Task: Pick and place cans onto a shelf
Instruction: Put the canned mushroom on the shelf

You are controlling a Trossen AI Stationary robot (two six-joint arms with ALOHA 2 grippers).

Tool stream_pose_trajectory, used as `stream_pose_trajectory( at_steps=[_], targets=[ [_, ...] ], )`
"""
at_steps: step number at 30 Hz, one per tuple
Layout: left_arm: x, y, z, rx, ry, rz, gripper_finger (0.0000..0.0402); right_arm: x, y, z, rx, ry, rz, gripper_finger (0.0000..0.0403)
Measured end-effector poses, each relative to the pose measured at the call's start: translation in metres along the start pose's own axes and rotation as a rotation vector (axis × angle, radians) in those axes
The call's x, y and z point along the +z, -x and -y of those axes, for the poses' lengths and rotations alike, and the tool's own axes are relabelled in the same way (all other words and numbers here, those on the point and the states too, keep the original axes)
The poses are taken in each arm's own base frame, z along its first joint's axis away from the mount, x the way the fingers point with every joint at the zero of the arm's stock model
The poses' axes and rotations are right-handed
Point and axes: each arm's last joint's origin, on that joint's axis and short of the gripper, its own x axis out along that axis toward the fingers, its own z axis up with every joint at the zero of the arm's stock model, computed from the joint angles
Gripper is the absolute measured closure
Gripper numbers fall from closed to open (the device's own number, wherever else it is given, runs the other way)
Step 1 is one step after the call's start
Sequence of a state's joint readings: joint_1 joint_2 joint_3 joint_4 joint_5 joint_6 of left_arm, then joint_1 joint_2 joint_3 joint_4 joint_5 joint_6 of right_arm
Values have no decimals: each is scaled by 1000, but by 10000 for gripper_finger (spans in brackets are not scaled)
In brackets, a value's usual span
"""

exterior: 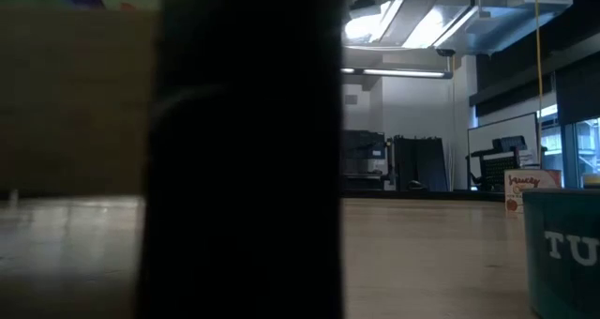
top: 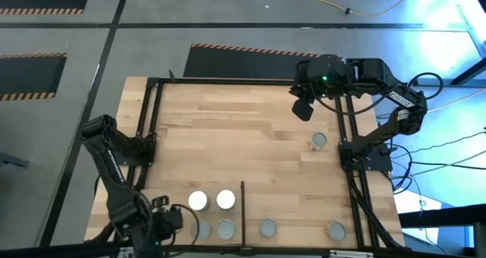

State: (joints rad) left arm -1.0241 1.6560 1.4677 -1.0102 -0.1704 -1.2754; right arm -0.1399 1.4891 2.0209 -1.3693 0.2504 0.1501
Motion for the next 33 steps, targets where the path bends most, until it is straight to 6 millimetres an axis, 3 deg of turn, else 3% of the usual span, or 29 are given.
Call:
stream_pose_trajectory(
  at_steps=[10, 21, 33],
  targets=[
    [3, -38, 12, -13, -30, -97, 402, 0, 0, 0, 0, 25, 0, 350],
    [2, -63, 18, -4, -30, -126, 401, 0, 0, 0, -1, 28, 0, 350],
    [0, -74, 18, 29, -43, -137, 402, 0, 0, 0, 0, 28, 0, 350]
  ],
)
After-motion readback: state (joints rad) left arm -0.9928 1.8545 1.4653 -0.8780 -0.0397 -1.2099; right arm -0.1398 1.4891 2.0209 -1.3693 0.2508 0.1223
